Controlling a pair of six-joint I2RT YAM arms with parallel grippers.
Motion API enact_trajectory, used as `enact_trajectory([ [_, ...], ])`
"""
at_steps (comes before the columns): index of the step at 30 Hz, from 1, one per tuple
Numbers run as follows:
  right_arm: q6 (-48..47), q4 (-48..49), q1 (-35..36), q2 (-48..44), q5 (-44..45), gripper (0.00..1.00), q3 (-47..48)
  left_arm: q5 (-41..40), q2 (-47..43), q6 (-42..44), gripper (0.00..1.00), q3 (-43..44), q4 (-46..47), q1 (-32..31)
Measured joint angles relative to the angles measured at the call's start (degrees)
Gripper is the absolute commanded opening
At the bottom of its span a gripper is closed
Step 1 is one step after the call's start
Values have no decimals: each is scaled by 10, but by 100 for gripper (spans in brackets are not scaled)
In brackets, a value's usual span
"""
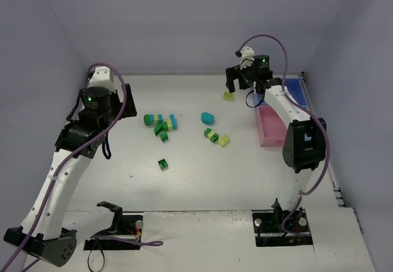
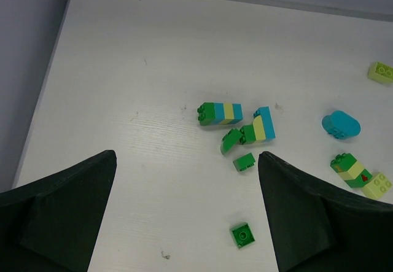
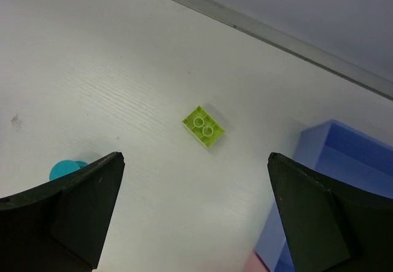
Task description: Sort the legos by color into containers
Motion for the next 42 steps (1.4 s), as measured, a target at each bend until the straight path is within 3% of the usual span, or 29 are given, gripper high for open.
enact_trajectory([
  [9,-87,-5,-2,157,-86,97,123,0,1,0,91,-22,-2,0],
  [19,-137,-19,-4,283,-108,90,167,0,-12,9,91,-38,-14,0],
  [25,-146,-24,-6,302,-115,77,178,0,-32,10,91,-68,-32,0],
  [31,-143,-27,-10,302,-114,52,177,-1,-52,11,91,-73,-41,0],
  [32,-141,-24,-11,302,-116,39,174,-1,-55,11,91,-73,-41,0],
  [36,-134,-16,-12,290,-111,12,156,0,-66,11,91,-73,-42,0],
  [37,-134,-17,-12,286,-110,1,149,0,-68,11,91,-73,-42,0],
  [42,-122,-33,-12,245,-92,0,115,11,-71,6,91,-73,-42,0],
])
